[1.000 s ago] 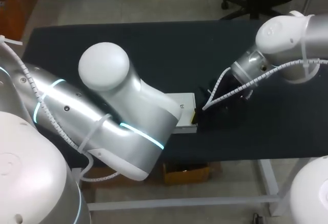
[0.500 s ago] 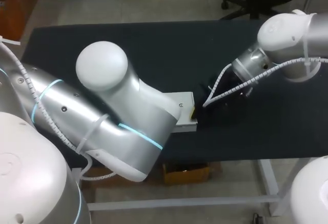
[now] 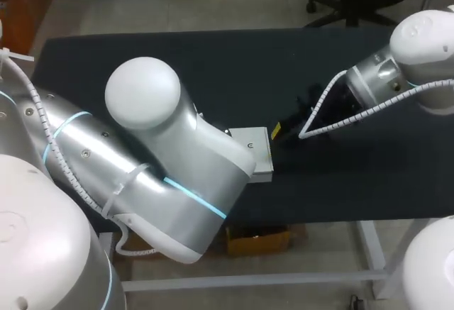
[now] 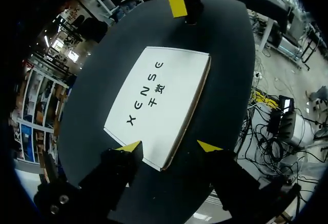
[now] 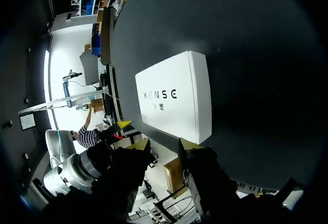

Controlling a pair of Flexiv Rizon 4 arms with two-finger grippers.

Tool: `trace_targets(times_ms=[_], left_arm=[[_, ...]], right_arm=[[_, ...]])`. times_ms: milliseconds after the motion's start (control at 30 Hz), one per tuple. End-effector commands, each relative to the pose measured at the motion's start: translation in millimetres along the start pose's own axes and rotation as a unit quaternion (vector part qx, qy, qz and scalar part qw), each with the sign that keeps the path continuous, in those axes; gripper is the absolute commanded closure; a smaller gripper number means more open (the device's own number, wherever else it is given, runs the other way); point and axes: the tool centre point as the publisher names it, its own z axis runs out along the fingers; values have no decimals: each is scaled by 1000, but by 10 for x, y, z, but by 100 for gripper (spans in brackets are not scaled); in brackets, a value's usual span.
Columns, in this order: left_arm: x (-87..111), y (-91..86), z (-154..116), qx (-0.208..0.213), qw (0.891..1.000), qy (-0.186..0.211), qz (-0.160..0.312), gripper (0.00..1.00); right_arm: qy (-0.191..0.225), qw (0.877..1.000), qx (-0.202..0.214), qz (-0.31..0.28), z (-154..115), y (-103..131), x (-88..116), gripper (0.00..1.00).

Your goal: Assemble the packaging by folding the flat box into shape, placing the metal phone stand inside, and closing the box properly

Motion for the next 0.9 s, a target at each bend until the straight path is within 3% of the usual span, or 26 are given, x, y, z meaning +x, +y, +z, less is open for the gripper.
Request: trace_targets(times_ms=[33,267,600,733,900], left_arm=[[77,-86,-157,-13,1000,13,-18,0],[252,-115,-301,-32,995,61,-77,0],[549,-220,-316,-77,981,107,-142,0],[605,-237,-290,-93,977,125,-142,0],[605,-237,-290,-93,977,125,-142,0]], right_arm=[[32,998,-49,-37,-255,-96,-24,0],[63,986,-109,-111,-576,3,-4,0],[84,964,-162,-193,-877,127,-28,0],[60,957,-211,-189,-1002,138,-15,0],[60,957,-211,-189,-1002,138,-15,0]])
